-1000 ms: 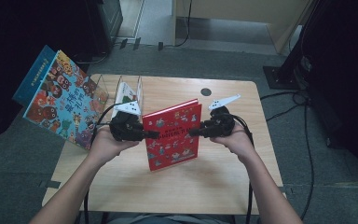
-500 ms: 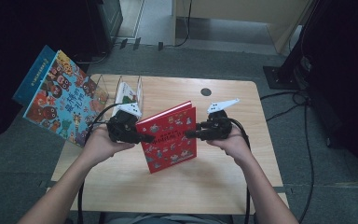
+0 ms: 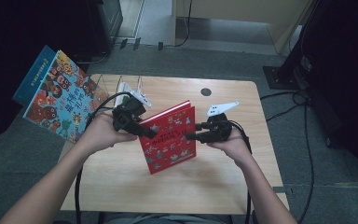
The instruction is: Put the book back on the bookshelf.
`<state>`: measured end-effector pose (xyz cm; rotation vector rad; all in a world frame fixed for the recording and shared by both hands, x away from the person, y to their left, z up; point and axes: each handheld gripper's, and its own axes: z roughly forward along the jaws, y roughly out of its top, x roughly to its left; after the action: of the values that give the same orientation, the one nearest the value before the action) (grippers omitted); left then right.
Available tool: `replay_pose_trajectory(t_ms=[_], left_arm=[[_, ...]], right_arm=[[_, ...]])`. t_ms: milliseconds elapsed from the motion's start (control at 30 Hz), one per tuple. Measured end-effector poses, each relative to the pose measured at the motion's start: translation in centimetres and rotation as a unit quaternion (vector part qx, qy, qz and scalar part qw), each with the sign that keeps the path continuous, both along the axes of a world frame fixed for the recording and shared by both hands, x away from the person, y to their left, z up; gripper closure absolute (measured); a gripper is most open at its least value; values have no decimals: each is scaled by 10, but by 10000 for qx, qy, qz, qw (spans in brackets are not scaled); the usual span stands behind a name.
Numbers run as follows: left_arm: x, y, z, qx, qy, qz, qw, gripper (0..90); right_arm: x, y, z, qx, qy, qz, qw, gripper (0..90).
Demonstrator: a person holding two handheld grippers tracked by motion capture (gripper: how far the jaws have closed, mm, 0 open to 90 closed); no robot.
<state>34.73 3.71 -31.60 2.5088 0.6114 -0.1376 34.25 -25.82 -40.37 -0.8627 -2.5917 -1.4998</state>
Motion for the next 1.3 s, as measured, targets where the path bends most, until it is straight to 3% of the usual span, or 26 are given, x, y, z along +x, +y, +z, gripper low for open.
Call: replay_pose_trajectory(t_ms=[67, 200, 400, 533, 667, 767, 900, 1000, 1100, 1200, 1300], left_arm=[[2, -4, 3, 72, 40, -3, 10000, 682], [9, -14, 9, 269, 231, -44, 9994, 678], [18, -33, 20, 677, 56, -96, 9976, 702], [25, -42, 23, 896, 301, -117, 9955, 712], [31, -49, 23, 1057, 606, -143, 9924, 712], [34, -52, 23, 1145, 665, -169, 9911, 737], [37, -50, 24, 1170, 712, -62, 9906, 788], [40, -46, 23, 1191, 892, 6, 9889, 792], [42, -43, 22, 1084, 1000, 118, 9890, 793], [41, -39, 23, 967, 978, 189, 9903, 791], [40, -32, 25, 922, 978, 291, 9905, 790]], right_arm=[[-3, -2, -4, 64, -155, -4, 9999, 527], [-3, -2, -10, 49, -92, -22, 9999, 523], [-5, 3, -9, -79, -280, -34, 9996, 499], [-7, 2, -12, -16, -360, -62, 9993, 503], [-11, -2, -20, 230, -538, -139, 9982, 504], [-15, -5, -25, 313, -658, -189, 9972, 503], [-19, -10, -32, 87, -820, -380, 9959, 479], [-22, -15, -42, -106, -737, -531, 9958, 475], [-24, -21, -50, -82, -750, -794, 9940, 481], [-25, -27, -58, 75, -680, -1102, 9916, 485], [-24, -31, -65, -78, -704, -1386, 9878, 472]])
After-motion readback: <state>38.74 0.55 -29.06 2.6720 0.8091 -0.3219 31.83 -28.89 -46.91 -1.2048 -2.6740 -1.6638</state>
